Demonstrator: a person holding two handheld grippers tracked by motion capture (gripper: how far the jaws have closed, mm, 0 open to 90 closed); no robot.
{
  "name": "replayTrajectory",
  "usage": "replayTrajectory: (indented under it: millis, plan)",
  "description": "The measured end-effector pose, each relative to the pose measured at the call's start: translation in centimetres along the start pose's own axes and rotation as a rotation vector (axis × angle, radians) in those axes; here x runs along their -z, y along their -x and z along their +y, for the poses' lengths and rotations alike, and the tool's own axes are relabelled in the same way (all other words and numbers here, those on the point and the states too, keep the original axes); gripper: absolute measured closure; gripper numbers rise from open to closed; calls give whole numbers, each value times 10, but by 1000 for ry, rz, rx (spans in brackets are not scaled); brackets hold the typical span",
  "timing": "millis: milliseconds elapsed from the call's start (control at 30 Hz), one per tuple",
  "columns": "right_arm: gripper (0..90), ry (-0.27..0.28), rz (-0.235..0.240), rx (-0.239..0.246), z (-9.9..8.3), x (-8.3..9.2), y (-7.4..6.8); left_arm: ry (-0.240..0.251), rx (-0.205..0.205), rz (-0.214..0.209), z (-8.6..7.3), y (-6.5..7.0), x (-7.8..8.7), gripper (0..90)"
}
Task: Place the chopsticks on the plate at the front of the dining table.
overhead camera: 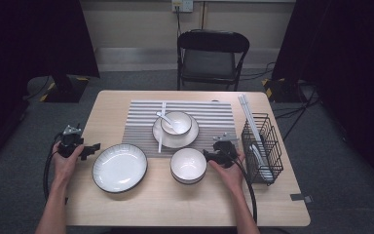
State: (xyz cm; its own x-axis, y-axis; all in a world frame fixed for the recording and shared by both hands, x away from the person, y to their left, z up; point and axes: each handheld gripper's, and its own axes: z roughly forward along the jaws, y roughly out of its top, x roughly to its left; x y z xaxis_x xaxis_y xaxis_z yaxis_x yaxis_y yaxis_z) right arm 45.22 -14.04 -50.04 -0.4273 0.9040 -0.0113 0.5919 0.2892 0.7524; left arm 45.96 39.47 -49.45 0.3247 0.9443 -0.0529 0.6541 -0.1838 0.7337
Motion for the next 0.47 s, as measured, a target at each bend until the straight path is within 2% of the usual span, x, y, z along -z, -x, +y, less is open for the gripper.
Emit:
replayTrajectory:
  millis: [33, 100, 133, 167, 467]
  plan:
    - [267, 0, 0, 0, 0, 0, 0, -5, 1, 12, -3, 1, -4, 171]
    - [267, 0, 0, 0, 0, 0, 0, 4, -27, 38, -4, 2, -7, 164]
    - [268, 0, 0, 0, 0, 0, 0, 10, -14, 35, -4, 2, -8, 158]
    - [267, -1, -1, -2, 0, 0, 0, 7, -18, 46, -4, 4, -8, 154]
    - [267, -1, -1, -2, 0, 0, 0, 5, -33, 41, -3, 4, -10, 143]
